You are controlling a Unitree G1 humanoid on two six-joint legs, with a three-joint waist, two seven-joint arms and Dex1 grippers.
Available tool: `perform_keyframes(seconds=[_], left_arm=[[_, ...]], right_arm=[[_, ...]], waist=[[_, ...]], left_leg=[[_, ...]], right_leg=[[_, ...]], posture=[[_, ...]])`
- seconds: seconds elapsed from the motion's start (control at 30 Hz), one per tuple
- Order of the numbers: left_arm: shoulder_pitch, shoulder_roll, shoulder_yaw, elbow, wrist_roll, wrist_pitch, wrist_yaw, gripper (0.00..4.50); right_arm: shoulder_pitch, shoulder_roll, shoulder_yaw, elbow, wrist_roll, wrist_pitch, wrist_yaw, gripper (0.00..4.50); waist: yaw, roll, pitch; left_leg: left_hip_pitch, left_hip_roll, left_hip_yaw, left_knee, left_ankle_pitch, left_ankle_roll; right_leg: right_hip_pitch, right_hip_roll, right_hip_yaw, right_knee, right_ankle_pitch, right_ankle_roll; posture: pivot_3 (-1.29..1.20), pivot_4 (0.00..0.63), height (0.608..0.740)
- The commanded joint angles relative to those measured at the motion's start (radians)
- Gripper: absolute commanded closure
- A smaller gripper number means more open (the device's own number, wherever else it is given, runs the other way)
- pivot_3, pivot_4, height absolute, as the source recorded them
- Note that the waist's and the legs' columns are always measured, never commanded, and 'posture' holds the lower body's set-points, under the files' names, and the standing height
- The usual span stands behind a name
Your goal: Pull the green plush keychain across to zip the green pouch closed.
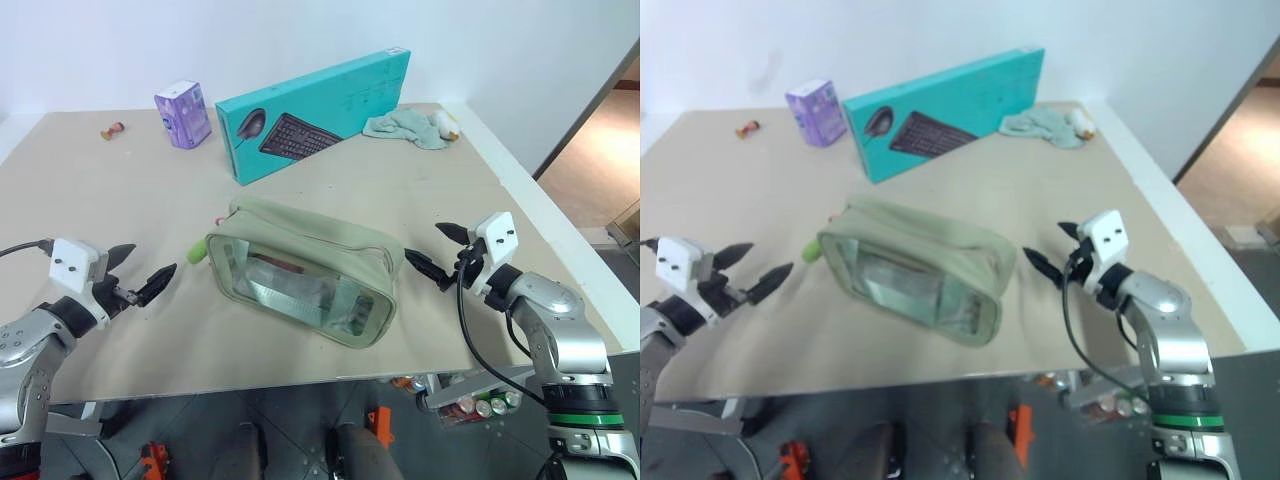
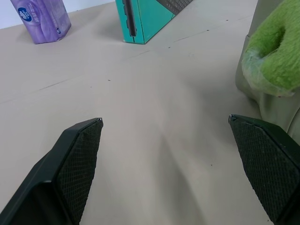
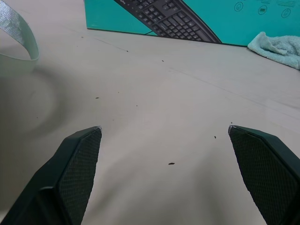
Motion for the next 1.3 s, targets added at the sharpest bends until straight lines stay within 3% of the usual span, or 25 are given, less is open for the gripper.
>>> perform_keyframes(seconds=[0.03, 0.67, 0.97, 1.17, 1.3], left_arm=[[-0.015, -0.003, 0.009, -0.030, -0.004, -0.024, 0.009, 0.05], [-0.015, -0.012, 0.023, -0.066, -0.088, -0.002, -0.026, 0.05], [0.088, 0.129, 0.108, -0.334, -0.358, 0.163, -0.176, 0.05], [0.105, 0.192, 0.054, -0.477, -0.465, 0.242, -0.209, 0.05], [0.068, 0.181, -0.039, -0.506, -0.458, 0.250, -0.198, 0.05]], right_arm=[[-0.033, -0.020, -0.011, 0.011, 0.007, -0.021, 0.021, 0.00], [-0.057, -0.014, -0.002, 0.041, -0.005, -0.031, 0.035, 0.00], [-0.109, -0.030, -0.028, 0.104, -0.009, -0.040, 0.023, 0.00], [-0.175, -0.071, -0.058, 0.120, 0.032, -0.015, 0.063, 0.00], [-0.250, -0.156, -0.115, 0.066, 0.160, 0.147, 0.127, 0.00]], waist=[[0.000, 0.000, 0.000], [0.000, 0.000, 0.000], [-0.001, 0.000, 0.000], [-0.001, 0.000, 0.000], [0.000, 0.001, 0.001]], left_leg=[[0.000, 0.000, 0.000, 0.000, 0.000, 0.000], [0.000, 0.001, 0.005, 0.000, 0.000, 0.000], [0.000, 0.002, 0.007, 0.000, -0.001, -0.001], [0.001, 0.001, 0.008, 0.000, -0.001, -0.001], [0.001, 0.000, 0.008, 0.000, -0.001, -0.001]], right_leg=[[0.000, 0.000, 0.000, 0.000, 0.000, 0.000], [-0.001, 0.000, 0.004, 0.000, 0.001, 0.002], [-0.002, 0.001, 0.007, 0.000, 0.001, 0.001], [-0.002, 0.001, 0.008, 0.000, 0.001, 0.001], [-0.002, 0.001, 0.010, 0.000, 0.001, 0.002]], posture=[[0.00, 0.150, 0.740], [0.00, 0.150, 0.740], [0.00, 0.150, 0.740], [0.00, 0.150, 0.740], [0.00, 0.150, 0.740]])
